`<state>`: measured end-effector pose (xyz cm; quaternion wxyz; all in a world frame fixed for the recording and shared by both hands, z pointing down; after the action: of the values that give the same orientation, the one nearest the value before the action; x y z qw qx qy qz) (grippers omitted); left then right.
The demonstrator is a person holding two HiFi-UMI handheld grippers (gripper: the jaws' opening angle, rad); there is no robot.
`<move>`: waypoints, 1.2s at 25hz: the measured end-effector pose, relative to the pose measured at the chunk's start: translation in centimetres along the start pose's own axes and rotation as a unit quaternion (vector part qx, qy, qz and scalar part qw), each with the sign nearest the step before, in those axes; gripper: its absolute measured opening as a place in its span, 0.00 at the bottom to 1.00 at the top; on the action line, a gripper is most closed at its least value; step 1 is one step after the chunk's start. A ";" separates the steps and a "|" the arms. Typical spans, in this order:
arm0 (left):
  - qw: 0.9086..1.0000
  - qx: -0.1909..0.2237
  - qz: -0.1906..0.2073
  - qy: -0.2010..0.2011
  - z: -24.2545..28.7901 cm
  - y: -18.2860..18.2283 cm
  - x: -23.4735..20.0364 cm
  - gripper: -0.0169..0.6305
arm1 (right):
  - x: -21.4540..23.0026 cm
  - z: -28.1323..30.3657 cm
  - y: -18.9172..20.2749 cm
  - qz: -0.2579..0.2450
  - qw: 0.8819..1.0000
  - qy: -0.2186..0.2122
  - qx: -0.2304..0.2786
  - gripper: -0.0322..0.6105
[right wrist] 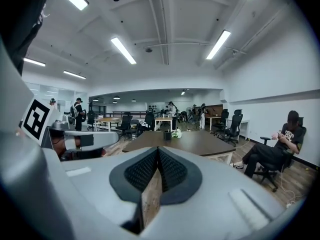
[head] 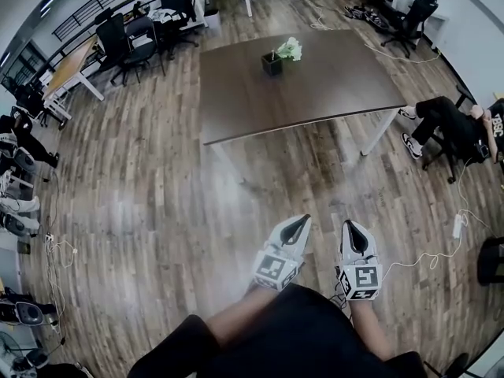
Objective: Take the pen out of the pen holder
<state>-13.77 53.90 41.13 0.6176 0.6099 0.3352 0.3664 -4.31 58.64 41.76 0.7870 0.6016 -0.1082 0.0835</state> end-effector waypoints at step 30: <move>1.000 0.005 0.006 0.012 18.2 0.7 -25.1 0.03 | 2.0 30.1 -7.8 -0.006 0.999 -0.003 -0.040 0.05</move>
<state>-10.87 23.09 41.54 0.6083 0.6107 0.3408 0.3754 -2.48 27.57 42.67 0.8106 0.5707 -0.1099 0.0723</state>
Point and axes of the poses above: the fingertips, and each gripper's own axes: z forward along the fingers, x to its right, y out of its underside, the point moved 1 cm from there along -z, backward along the fingers, and after that the axes turned 14 degrees about z, right-handed, at the moved point
